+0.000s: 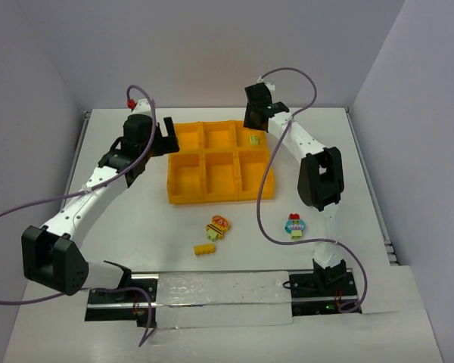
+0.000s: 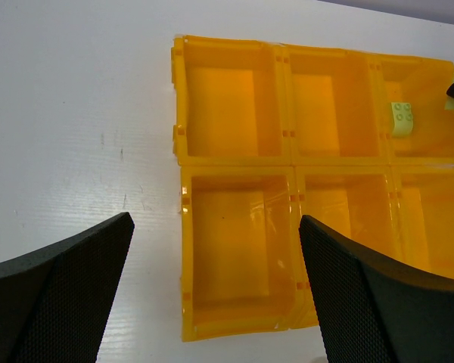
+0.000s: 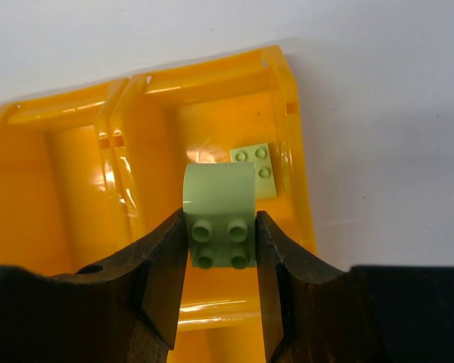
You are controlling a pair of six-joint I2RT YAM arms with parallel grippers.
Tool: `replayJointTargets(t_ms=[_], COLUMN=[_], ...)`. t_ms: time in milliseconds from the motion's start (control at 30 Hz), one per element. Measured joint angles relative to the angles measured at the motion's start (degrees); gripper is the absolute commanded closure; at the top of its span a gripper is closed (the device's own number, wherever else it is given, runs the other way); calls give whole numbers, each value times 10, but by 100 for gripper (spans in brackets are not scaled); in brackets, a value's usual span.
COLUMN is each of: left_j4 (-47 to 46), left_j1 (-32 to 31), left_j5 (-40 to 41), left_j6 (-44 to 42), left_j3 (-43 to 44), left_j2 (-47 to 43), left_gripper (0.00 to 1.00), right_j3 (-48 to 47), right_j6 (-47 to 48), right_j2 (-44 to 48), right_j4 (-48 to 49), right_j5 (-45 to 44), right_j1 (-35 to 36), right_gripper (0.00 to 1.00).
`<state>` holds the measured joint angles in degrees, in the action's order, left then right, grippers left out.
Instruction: Sort the legos into containers by color
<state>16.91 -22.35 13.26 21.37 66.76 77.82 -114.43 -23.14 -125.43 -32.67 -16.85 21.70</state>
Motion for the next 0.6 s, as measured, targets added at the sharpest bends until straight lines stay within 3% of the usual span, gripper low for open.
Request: replayJointTargets(t_ms=[100,167,400,500,600], left_j4=[0,0,1,1,2], left_j1=[0,0,-1,-1,-3], left_j5=[0,0,-2,-2,-2], left_j6=[0,0,0,0,1], left_j3=[0,0,0,0,0], left_j2=[0,0,0,0,0], left_gripper=[1,1,1,1,1], right_j3=[0,0,34,135,303], right_j6=[-5,-3,2,3,-2], right_j2=[-3,-3,32,126,285], right_j4=[-2,-2,3,11,30], right_j5=[3,6,10,7,1], right_j1=[0,0,0,0,0], right_gripper=[14,10,21,23,22])
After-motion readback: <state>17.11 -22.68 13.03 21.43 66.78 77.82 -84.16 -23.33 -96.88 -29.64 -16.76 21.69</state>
